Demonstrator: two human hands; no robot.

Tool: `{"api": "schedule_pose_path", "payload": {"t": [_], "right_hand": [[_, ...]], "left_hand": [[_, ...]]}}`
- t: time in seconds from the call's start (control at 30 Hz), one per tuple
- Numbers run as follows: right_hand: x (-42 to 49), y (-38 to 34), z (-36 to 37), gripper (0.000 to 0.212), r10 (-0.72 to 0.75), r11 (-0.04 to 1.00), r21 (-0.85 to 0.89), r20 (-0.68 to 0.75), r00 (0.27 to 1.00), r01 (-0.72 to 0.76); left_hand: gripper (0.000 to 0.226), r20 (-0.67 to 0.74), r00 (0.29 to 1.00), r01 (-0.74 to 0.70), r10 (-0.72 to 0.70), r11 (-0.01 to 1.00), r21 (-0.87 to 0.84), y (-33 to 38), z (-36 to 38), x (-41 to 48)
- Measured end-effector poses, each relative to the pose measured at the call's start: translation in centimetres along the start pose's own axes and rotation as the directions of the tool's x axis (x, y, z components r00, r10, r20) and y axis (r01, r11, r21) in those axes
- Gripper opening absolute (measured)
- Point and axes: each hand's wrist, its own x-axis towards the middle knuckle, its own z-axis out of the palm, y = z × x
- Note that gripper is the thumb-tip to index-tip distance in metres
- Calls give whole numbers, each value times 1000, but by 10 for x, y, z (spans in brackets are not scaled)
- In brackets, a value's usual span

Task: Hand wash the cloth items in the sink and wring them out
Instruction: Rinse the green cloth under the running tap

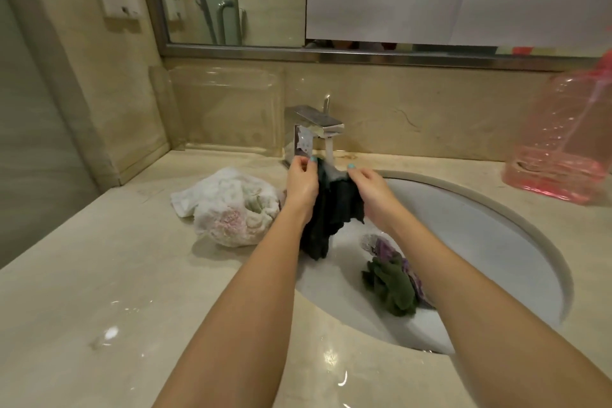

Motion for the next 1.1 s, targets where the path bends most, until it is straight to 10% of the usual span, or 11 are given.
{"api": "schedule_pose_path", "payload": {"t": [0.33,0.53,0.67,0.87,0.97,1.1], "right_hand": [[2,-2,16,30,15,994,109,-180,984,5],[-18,-5,31,32,-292,953,-125,-145,946,275],[-2,3,5,29,-112,986,-142,-162,980,89],[3,17,-32,86,226,966,-204,357,907,-160],[2,17,-41,47,212,947,-315,442,872,-71],[5,13,-53,28,92,989,69,404,910,-131]], "left_hand": [[31,133,991,-30,15,993,112,9,30,-39],[28,63,996,55,-58,997,46,-2,13,-17],[31,209,956,204,-208,978,39,13,14,-26],[25,221,951,291,-214,861,-417,14,-12,-18],[29,306,943,241,-134,906,-347,10,-17,-17],[34,188,980,72,-65,997,-31,2,-21,-11]]}}
